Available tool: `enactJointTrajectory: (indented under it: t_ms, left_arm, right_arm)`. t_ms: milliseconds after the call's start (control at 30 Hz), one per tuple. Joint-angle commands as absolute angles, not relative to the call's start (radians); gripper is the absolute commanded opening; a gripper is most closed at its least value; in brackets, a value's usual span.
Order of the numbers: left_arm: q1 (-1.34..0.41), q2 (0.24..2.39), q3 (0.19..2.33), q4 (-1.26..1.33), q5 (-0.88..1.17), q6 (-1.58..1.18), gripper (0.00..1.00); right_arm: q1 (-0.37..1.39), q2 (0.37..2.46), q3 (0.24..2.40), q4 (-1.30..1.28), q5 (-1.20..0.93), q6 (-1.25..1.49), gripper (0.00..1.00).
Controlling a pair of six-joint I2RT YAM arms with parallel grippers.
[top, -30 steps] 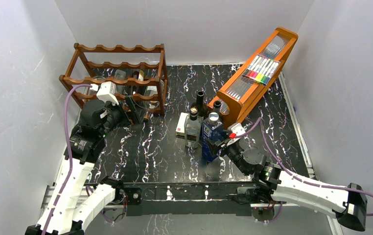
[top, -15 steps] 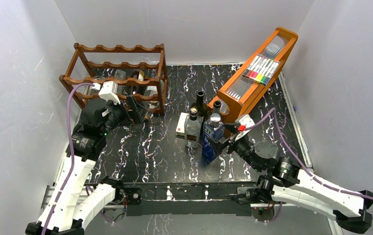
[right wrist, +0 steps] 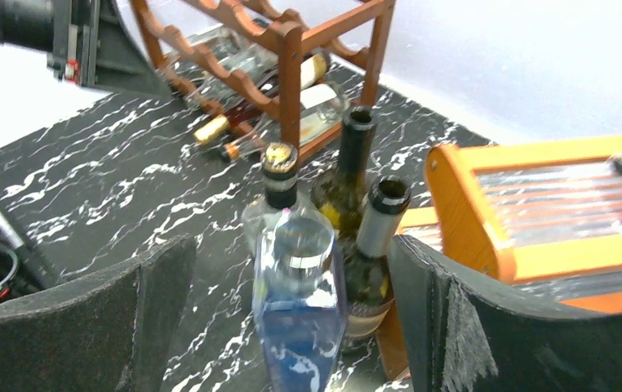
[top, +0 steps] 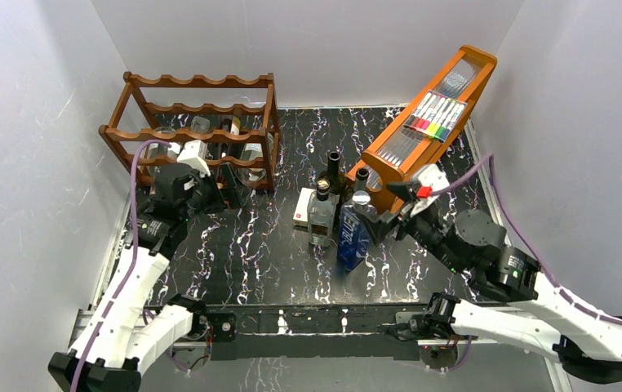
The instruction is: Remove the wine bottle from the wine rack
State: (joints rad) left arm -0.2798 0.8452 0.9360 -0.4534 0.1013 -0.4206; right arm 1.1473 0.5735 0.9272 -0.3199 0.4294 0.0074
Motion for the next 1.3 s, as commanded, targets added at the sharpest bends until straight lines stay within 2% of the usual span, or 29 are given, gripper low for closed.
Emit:
enactJointTrajectory:
  t_ms: [0, 200, 467, 733, 867, 1200, 1267]
  left_arm:
    - [-0.283, 0.881, 0.928, -0.479, 0.050, -0.429, 0.98]
    - [-0.215, 0.918, 0.883, -0.457, 0.042, -0.431, 0.98]
    - [0.280, 0.990, 0.749, -0.323, 0.407, -0.544, 0.98]
    - [0.378, 1.035, 0.613, -0.037, 0.334, -0.692, 0.98]
    - [0.385, 1.070, 0.491, 0.227, 0.281, -0.780, 0.97]
    - [0.395, 1.399, 0.368, 0.831, 0.289, -0.954, 0.77]
    - [0.394, 1.460, 0.372, 0.884, 0.281, -0.965, 0.73]
  right_arm:
    - [1.146, 0.713, 1.115, -0.327, 0.552, -0.060, 0.98]
    - [1.146, 0.863, 1.255, -0.238, 0.600, -0.151, 0.98]
    - [1.146, 1.077, 1.504, -0.379, 0.550, -0.116, 0.98]
    - [1.140, 1.178, 1.600, -0.422, 0.450, -0.152, 0.98]
    - [1.129, 1.176, 1.590, -0.422, 0.427, -0.159, 0.98]
    - [1.083, 1.177, 1.598, -0.424, 0.376, -0.161, 0.98]
    - [1.080, 1.174, 1.600, -0.425, 0.371, -0.160, 0.98]
